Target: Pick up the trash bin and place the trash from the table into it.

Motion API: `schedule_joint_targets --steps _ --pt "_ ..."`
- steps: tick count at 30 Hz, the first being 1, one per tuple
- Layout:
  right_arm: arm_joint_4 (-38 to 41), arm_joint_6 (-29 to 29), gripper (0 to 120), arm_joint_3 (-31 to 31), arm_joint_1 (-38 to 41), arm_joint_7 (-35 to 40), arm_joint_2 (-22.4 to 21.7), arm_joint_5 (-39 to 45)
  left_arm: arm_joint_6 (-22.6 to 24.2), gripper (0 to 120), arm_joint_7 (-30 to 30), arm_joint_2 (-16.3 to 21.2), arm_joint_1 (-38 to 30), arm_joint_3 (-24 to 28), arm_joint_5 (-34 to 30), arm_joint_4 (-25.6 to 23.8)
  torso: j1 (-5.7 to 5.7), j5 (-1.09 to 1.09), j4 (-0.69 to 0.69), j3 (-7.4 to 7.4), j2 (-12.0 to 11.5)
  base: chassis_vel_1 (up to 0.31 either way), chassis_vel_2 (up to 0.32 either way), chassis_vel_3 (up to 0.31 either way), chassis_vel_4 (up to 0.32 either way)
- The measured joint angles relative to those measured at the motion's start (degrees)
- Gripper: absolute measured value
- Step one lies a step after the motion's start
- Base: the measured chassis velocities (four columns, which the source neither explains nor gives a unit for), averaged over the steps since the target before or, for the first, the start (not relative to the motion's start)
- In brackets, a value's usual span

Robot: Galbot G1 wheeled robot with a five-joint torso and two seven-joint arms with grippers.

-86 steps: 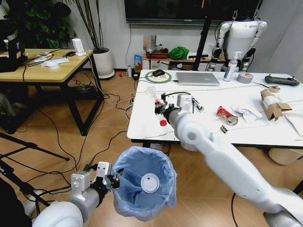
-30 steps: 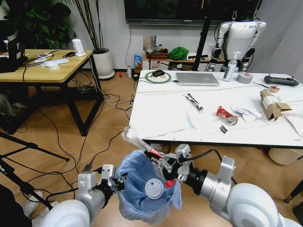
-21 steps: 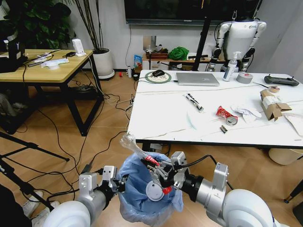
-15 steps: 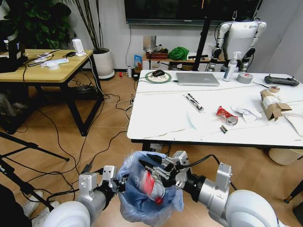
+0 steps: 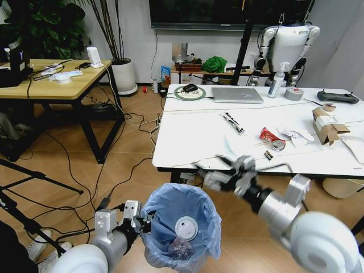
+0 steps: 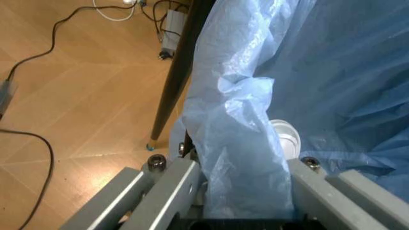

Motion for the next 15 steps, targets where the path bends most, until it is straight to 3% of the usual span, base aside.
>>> schedule_joint_targets --steps 10,15 --pt "-15.9 -4.0 100 -3.3 12.2 6.8 1.3 0.6 0.0 2 0.6 0.4 0.7 -1.6 -0.2 -0.6 0.01 0.0 0.0 0.0 0.0 0.0 0.0 0.0 0.0" --pt "-22.7 -6.1 100 -7.9 18.0 10.5 2.6 2.4 0.0 2 0.6 0.2 1.0 -1.7 -0.2 -0.9 0.0 0.0 -0.01 0.0 0.0 0.0 0.0 0.0 0.0"
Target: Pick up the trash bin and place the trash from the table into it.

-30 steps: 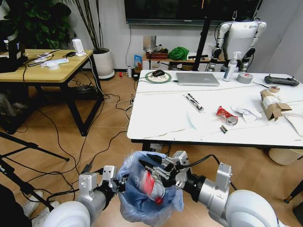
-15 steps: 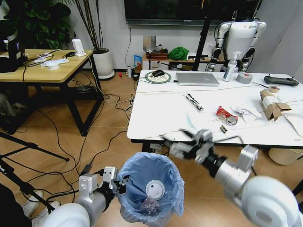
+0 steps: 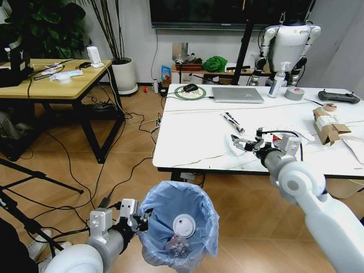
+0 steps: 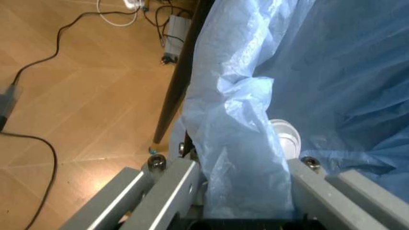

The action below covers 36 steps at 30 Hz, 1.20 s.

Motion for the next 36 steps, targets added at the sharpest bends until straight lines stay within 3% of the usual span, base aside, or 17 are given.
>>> schedule_joint_targets --steps 10,16,18,22,26,28,30,34,36 --pt "-5.0 -0.9 100 -5.0 5.4 4.1 2.8 1.3 0.0 2 0.1 0.0 0.5 -1.1 -0.2 -0.9 0.0 -0.01 0.02 0.0 0.0 0.0 0.0 0.0 0.0" --pt "-6.3 -1.1 89 -5.7 6.3 4.0 2.8 0.6 0.0 2 0.1 0.0 1.0 -1.6 -0.4 -1.0 0.0 -0.01 0.0 0.0 0.0 0.0 0.0 0.0 0.0" --pt "-6.6 -1.1 78 -6.2 6.6 4.0 2.7 0.3 0.0 2 0.1 0.1 1.0 -1.7 -0.6 -1.0 0.0 -0.01 0.01 -0.01 0.0 0.0 0.0 0.0 0.0" --pt "-6.6 -1.1 68 -6.5 6.6 3.9 2.6 0.2 0.0 2 0.1 0.3 0.9 -1.8 -1.0 -1.0 0.0 0.0 0.01 -0.01 0.0 0.0 0.0 0.0 0.0" --pt "-6.5 -1.5 48 -7.2 6.2 3.9 2.3 -0.2 0.0 2 0.5 0.5 0.7 -2.1 -1.7 -1.0 0.0 0.0 0.0 -0.01 0.0 0.0 0.0 0.0 0.0" --pt "-6.5 -1.5 46 -7.5 6.1 3.9 2.3 -0.4 0.0 2 0.5 0.6 0.7 -2.1 -1.8 -1.0 -0.01 0.0 0.0 -0.01 0.0 0.0 0.0 0.0 0.0" --pt "-6.4 -1.5 34 -8.0 6.0 3.9 2.3 -1.2 0.0 2 0.6 0.7 0.5 -2.2 -2.0 -1.0 -0.01 -0.01 0.0 -0.01 0.0 0.0 0.0 0.0 0.0" --pt "-6.6 -1.4 25 -8.5 5.9 3.9 2.4 -2.1 0.0 2 0.6 0.7 0.5 -2.4 -2.1 -1.0 -0.01 -0.01 0.0 -0.01 0.0 0.0 0.0 0.0 0.0" --pt "-6.8 -1.3 13 -8.8 5.9 3.8 2.6 -2.8 0.0 2 0.7 0.8 0.5 -2.7 -2.1 -1.0 -0.01 -0.01 0.0 -0.01 0.0 0.0 0.0 0.0 0.0"
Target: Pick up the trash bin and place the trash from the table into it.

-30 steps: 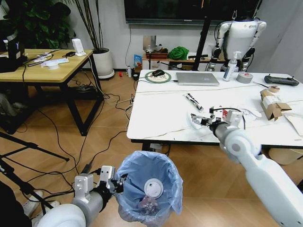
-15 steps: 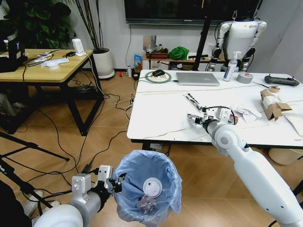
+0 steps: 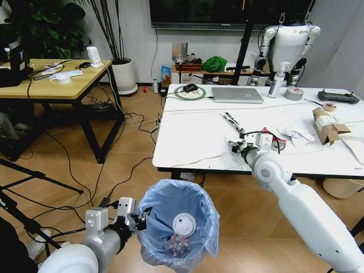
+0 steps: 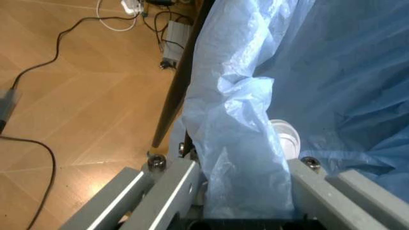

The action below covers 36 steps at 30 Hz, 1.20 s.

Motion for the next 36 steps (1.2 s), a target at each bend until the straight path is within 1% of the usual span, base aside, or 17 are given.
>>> schedule_joint_targets --steps 3,4,5,8,12,16,17,18,19,20,21,24,26,27,29,31,36 --pt "-0.1 0.1 3 -0.2 0.1 -0.1 0.1 -0.7 0.0 2 0.0 0.0 0.1 -0.2 0.0 0.0 0.0 0.01 0.0 0.0 0.0 0.0 0.0 0.0 0.0" --pt "-0.1 0.1 3 -0.2 0.1 -0.1 0.1 -0.7 0.0 2 0.0 0.0 0.1 -0.2 0.0 0.0 0.0 0.01 0.0 0.0 0.0 0.0 0.0 0.0 0.0" --pt "-0.1 0.3 0 -0.2 0.1 -0.2 0.2 -1.1 0.0 2 0.0 0.0 0.0 -0.2 0.0 0.0 0.0 0.01 0.01 0.0 0.0 0.0 0.0 0.0 0.0" --pt "1.3 0.7 0 0.3 0.3 -0.5 0.3 -1.2 0.0 2 0.0 0.0 -0.2 -0.3 -0.1 0.0 0.01 0.03 0.01 0.02 0.0 0.0 0.0 0.0 0.0" --pt "5.5 1.5 0 1.4 0.2 -2.2 -0.3 -0.3 0.0 2 0.0 0.0 -0.2 -0.3 -0.1 0.0 0.01 0.01 0.01 0.01 0.0 0.0 0.0 0.0 0.0" --pt "15.1 3.2 0 3.0 -2.7 -5.6 -1.6 4.3 0.0 2 0.0 -0.4 -0.4 0.1 0.0 0.0 0.01 0.01 0.01 0.01 0.0 0.0 0.0 0.0 0.0" --pt "17.3 3.7 0 3.4 -3.9 -7.1 -2.0 5.3 0.0 2 0.0 -0.5 -0.5 0.2 0.1 0.0 0.01 0.0 0.02 0.01 0.0 0.0 0.0 0.0 0.0" --pt "20.1 4.8 0 4.1 -6.0 -11.0 -2.6 6.1 0.0 2 0.0 -0.5 -0.6 0.3 0.1 0.1 0.0 0.01 0.01 0.0 0.0 0.0 0.0 0.0 0.0" --pt "20.1 4.8 0 4.1 -6.0 -11.0 -2.6 6.1 0.0 2 0.0 -0.5 -0.6 0.3 0.1 0.1 0.0 0.01 0.01 0.0 0.0 0.0 0.0 0.0 0.0" --pt "21.2 5.7 0 4.4 -7.1 -13.8 -2.9 6.2 0.0 2 0.0 -0.5 -0.6 0.4 0.1 0.2 0.0 0.01 0.01 0.0 0.0 0.0 0.0 0.0 0.0" --pt "23.7 8.1 0 5.1 -9.9 -21.2 -3.7 5.8 0.0 2 -0.1 -0.5 -0.8 0.6 0.2 0.4 0.0 0.01 -0.01 0.0 0.0 0.0 0.0 0.0 0.0" --pt "26.7 12.5 0 5.5 -14.7 -33.2 -5.0 4.2 0.0 2 -0.1 -0.4 -0.9 1.2 0.5 0.6 0.0 0.01 0.0 0.0 0.0 0.0 0.0 0.0 0.0" --pt "27.8 13.8 0 5.5 -17.5 -39.6 -5.8 2.6 0.0 2 -0.1 -0.5 -1.0 1.4 0.6 0.7 0.0 0.01 0.0 0.0 0.0 0.0 0.0 0.0 0.0" --pt "27.8 13.8 0 5.5 -17.5 -39.6 -5.8 2.6 0.0 2 -0.1 -0.5 -1.0 1.4 0.6 0.7 0.0 0.01 0.0 0.0 0.0 0.0 0.0 0.0 0.0" --pt "28.5 14.4 0 4.9 -19.9 -44.4 -6.5 0.3 0.0 2 -0.2 -0.6 -1.2 1.4 0.7 0.9 0.0 0.01 0.0 0.0 0.0 0.0 0.0 0.0 0.0" --pt "29.0 14.7 0 3.6 -21.7 -47.0 -7.1 -1.7 0.0 2 -0.2 -0.6 -1.3 1.4 0.7 1.0 0.0 0.01 0.0 0.0 0.0 0.0 0.0 0.0 0.0" --pt "29.7 14.4 0 1.9 -23.5 -49.9 -8.1 -5.1 0.0 2 -0.2 -0.7 -1.5 1.4 0.7 1.0 0.0 0.01 0.01 0.0 0.0 0.0 0.0 0.0 0.0"
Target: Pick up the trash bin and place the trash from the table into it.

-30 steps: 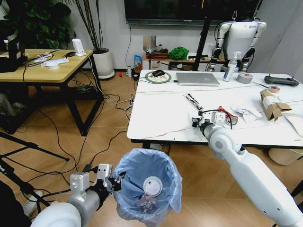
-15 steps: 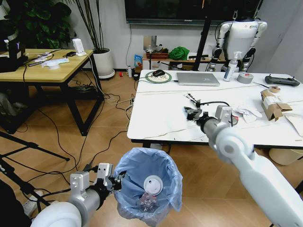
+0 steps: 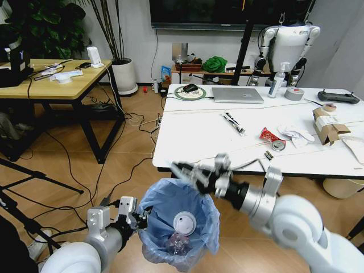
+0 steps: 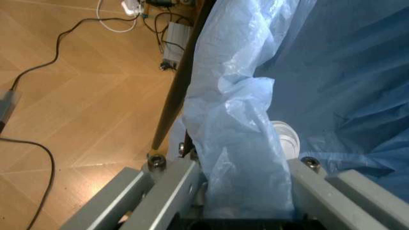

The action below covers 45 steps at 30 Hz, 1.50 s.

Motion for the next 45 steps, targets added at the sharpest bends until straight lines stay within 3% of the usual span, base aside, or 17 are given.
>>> schedule_joint_targets --steps 6,14,17,22,25,27,28,32,36,41,45 --pt "0.1 -1.1 5 1.6 -3.4 -4.9 -1.5 -4.3 0.0 2 0.0 -0.2 0.1 0.1 0.1 -0.2 0.0 0.0 -0.01 0.01 0.0 0.0 0.0 0.0 0.0" --pt "0.7 -0.7 34 2.8 -8.5 -6.2 -2.1 -8.8 0.0 2 0.0 -0.3 0.0 0.5 0.3 -0.4 0.01 0.0 -0.01 0.0 0.0 0.0 0.0 0.0 0.0" --pt "1.2 -0.6 49 3.2 -9.3 -5.4 -2.1 -9.0 0.0 2 0.0 -0.3 0.0 0.6 0.6 -0.5 0.01 0.0 -0.01 0.0 0.0 0.0 0.0 0.0 0.0" --pt "2.0 -0.7 63 3.8 -8.9 -1.7 -1.6 -7.1 0.0 2 0.0 -0.3 0.4 0.5 0.8 -0.9 0.01 0.01 -0.01 0.01 0.0 0.0 0.0 0.0 0.0" --pt "3.0 -2.1 77 4.4 -4.4 6.4 -1.2 -0.5 0.0 2 0.1 -0.4 0.8 0.5 1.0 -0.9 0.0 0.02 -0.02 0.0 0.0 0.0 0.0 0.0 0.0" --pt "2.4 -5.1 85 4.6 2.6 16.5 -0.9 7.5 0.0 2 0.2 -0.5 1.1 0.5 1.3 -1.0 0.01 -0.01 0.0 0.0 0.0 0.0 0.0 0.0 0.0" --pt "2.4 -5.1 85 4.6 2.6 16.5 -0.9 7.5 0.0 2 0.2 -0.5 1.1 0.5 1.3 -1.0 0.01 -0.01 0.0 0.0 0.0 0.0 0.0 0.0 0.0" --pt "-5.3 -6.5 98 4.6 15.2 27.6 0.5 17.9 0.0 2 0.3 -0.6 1.8 0.1 1.7 -1.0 0.01 0.01 0.0 0.02 0.0 0.0 0.0 0.0 0.0" --pt "-12.2 -7.1 100 4.7 22.8 30.5 1.3 18.7 0.0 2 0.3 -0.7 1.9 -0.5 1.6 -1.0 0.01 0.01 0.01 0.02 0.0 0.0 0.0 0.0 0.0" --pt "-26.5 -12.8 100 2.4 33.8 37.5 3.9 19.1 0.0 2 0.4 -0.9 1.9 -0.9 1.3 -1.0 0.02 0.01 0.0 0.02 0.0 0.0 0.0 0.0 0.0" --pt "-32.7 -15.7 100 -0.3 37.9 39.8 5.8 18.4 0.0 2 0.5 -0.8 1.8 -1.3 0.8 -1.0 0.02 0.0 -0.01 0.02 0.0 0.0 0.0 0.0 0.0"
